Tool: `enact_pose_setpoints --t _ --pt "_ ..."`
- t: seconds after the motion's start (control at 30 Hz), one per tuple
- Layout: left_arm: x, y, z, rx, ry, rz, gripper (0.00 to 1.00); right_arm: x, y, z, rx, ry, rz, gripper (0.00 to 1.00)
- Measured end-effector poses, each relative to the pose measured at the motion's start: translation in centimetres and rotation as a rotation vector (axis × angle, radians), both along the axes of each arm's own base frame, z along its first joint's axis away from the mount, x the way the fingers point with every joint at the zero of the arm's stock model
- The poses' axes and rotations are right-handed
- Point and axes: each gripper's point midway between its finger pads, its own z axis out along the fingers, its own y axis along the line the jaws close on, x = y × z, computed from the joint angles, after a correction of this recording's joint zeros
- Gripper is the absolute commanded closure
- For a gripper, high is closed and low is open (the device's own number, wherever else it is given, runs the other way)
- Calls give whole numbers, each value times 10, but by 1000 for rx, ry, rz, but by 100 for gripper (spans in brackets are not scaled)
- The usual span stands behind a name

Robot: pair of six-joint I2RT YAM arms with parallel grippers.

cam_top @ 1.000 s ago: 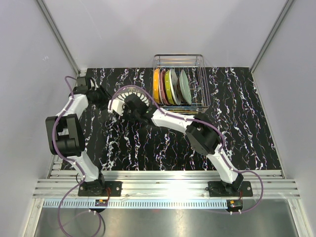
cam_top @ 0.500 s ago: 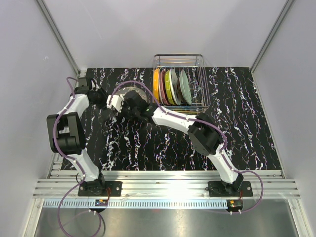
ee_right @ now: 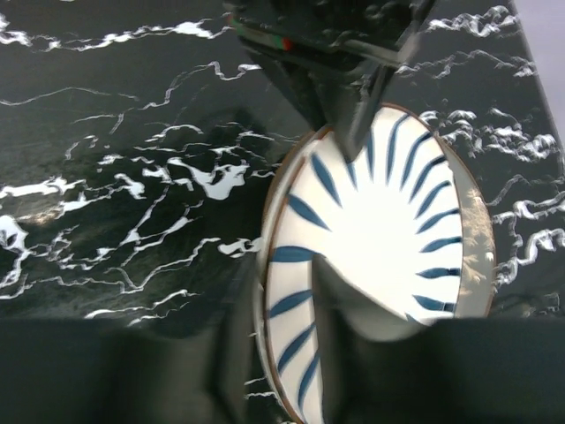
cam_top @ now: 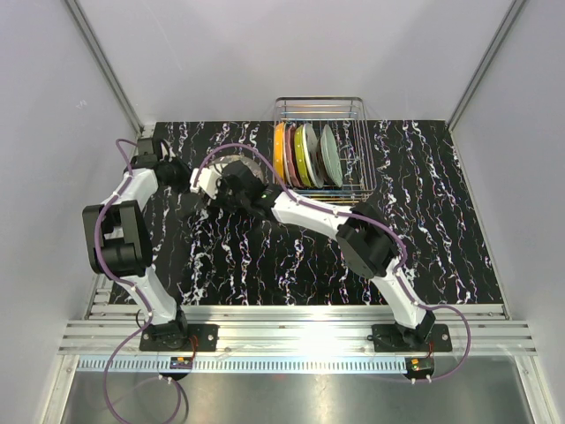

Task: Load the plates into the dish rack
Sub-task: Pass the plate from the right arm to the left, then pass the plate from the left arm to the right

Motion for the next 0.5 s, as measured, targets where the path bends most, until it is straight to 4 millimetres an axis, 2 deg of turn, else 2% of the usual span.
enact_pose_setpoints --t 0.07,0.13,0.3,0.5 --pt "0 0 1 -4 -2 -1 100 2 0 5 -5 -30 -5 46" --pt "0 1 0 -5 -1 0 100 5 -1 12 -6 -64 -15 40" --pt "-1 2 -2 -6 2 4 100 6 1 24 -21 -144 -51 38" --pt "-1 3 -2 -9 4 9 100 1 4 25 -48 -191 -67 37"
